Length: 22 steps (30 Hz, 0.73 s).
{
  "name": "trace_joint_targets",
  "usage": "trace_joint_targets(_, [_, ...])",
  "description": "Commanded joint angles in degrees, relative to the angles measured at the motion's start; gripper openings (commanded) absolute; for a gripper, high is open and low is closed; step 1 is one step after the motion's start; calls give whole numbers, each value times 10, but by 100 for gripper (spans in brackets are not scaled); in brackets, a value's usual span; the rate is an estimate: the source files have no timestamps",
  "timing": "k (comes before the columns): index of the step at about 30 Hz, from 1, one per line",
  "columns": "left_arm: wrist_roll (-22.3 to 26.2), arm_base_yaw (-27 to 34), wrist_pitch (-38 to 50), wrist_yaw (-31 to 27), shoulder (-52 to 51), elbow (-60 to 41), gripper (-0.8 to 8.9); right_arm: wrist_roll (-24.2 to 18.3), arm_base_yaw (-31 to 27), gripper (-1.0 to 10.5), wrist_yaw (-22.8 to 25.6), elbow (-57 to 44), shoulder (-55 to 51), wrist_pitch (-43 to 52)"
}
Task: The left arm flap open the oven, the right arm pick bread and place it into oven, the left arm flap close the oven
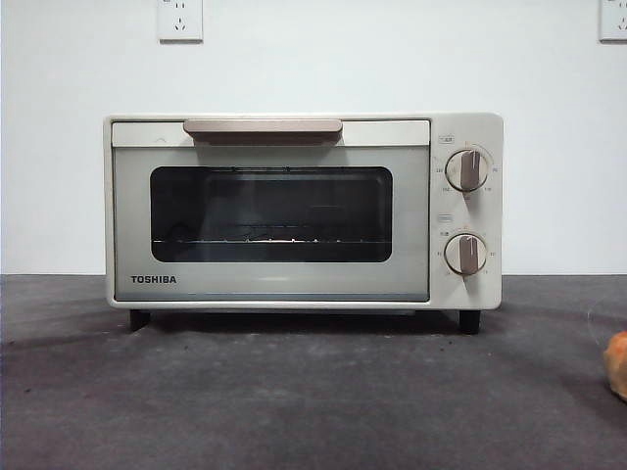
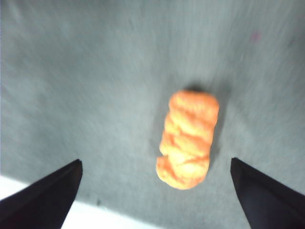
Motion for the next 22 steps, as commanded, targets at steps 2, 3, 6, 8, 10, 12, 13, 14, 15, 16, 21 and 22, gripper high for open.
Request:
trace_joint_targets(2, [10, -2, 6, -1, 3, 12, 531, 11, 17, 497, 1, -39, 38, 44])
trace_joint_targets(3, [10, -2, 7, -1, 3, 12, 531, 15, 21, 497, 2, -51, 46, 57])
trace_joint_targets(6, [10, -2, 7, -1, 3, 12, 531, 33, 29, 497, 20, -84, 72, 102])
trace_joint_targets(8, [11, -2, 7, -1, 5, 12, 531, 40, 32, 497, 42, -97, 91, 126])
trace_joint_targets(10, [11, -2, 7, -1, 7, 12, 531, 44, 32, 497, 51, -103, 111, 142])
trace_joint_targets(12, [11, -2, 7, -1, 9, 12, 531, 44, 32, 496, 53, -104, 132, 155])
trace_joint_targets(13, [11, -2, 7, -1, 10, 12, 531, 44, 32, 497, 52, -104, 143, 162])
trace_joint_targets(14, [11, -2, 7, -1, 11, 12, 531, 44, 32, 496, 53, -104, 155, 168])
trace_joint_targets(15, [11, -2, 7, -1, 12, 12, 531, 44, 32, 496, 53, -104, 164, 172])
trace_joint_targets(16, [11, -2, 7, -1, 14, 12, 531, 44, 32, 496, 53, -104, 176, 176])
trace_joint_targets(21, [11, -2, 7, -1, 17, 12, 531, 40, 32, 481, 59, -104, 228, 187])
trace_joint_targets(22, [11, -2, 7, -1, 17, 12, 531, 39, 32, 466, 59, -104, 236, 189])
